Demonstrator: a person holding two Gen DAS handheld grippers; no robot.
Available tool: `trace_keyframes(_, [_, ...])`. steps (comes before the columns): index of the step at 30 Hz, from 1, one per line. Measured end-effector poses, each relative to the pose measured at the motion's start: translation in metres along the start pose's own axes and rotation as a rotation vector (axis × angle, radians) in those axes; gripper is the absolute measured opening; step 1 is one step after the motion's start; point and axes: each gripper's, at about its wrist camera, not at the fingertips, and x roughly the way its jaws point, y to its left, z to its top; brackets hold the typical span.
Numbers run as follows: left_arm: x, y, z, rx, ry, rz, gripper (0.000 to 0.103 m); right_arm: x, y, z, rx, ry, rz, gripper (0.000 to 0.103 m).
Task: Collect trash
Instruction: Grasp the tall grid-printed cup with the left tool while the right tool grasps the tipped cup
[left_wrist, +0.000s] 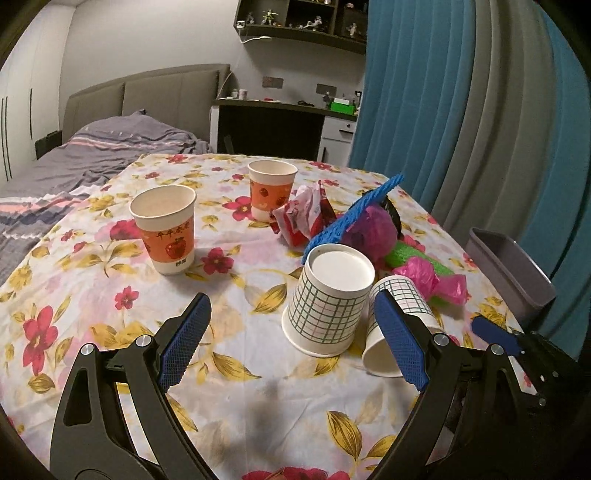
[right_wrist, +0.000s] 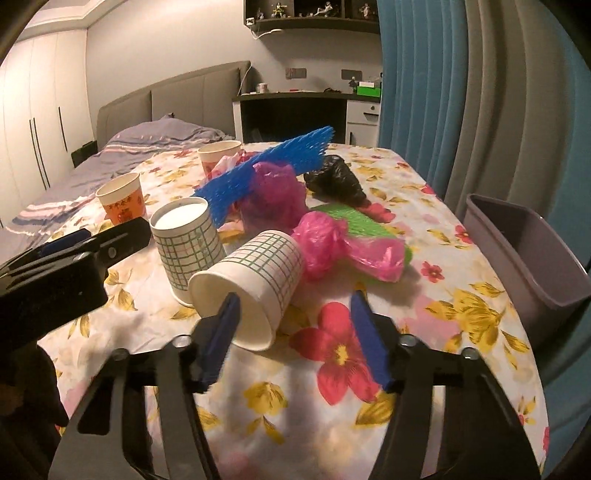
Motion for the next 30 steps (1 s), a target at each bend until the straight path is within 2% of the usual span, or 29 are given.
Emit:
trace_keyframes(5, [0.005,0.001,-0.001,-0.009,0.013,-0.009,0.089,0.009,0.001,0.002,0.005,0.042,0.019,0.031])
trace_keyframes(7, [0.007,0.001,-0.002,-0.008,0.016,-0.009,0.089,0.010,0.002,0.002,-0.001,0.049,0.020,0.015])
trace_keyframes(10, [0.009,0.000,-0.002,-0.007,0.021,-0.014,0.088,0.010,0.000,0.003,0.005,0.049,0.025,0.005])
trace_keyframes(21, [0.021,-0.008,0.001,0.004,0.040,-0.031,0.088,-0.014,-0.026,-0.005,0.053,-0.018,0.008,0.004])
trace_keyframes(26, [0.039,-0.014,0.003,0.003,0.076,-0.040,0.088,-0.028,-0.040,-0.007,0.083,-0.046,0.001,0.004])
trace_keyframes(30, [0.052,-0.017,0.002,0.000,0.111,-0.059,0.077,-0.035,-0.047,-0.007,0.094,-0.060,0.000,0.004])
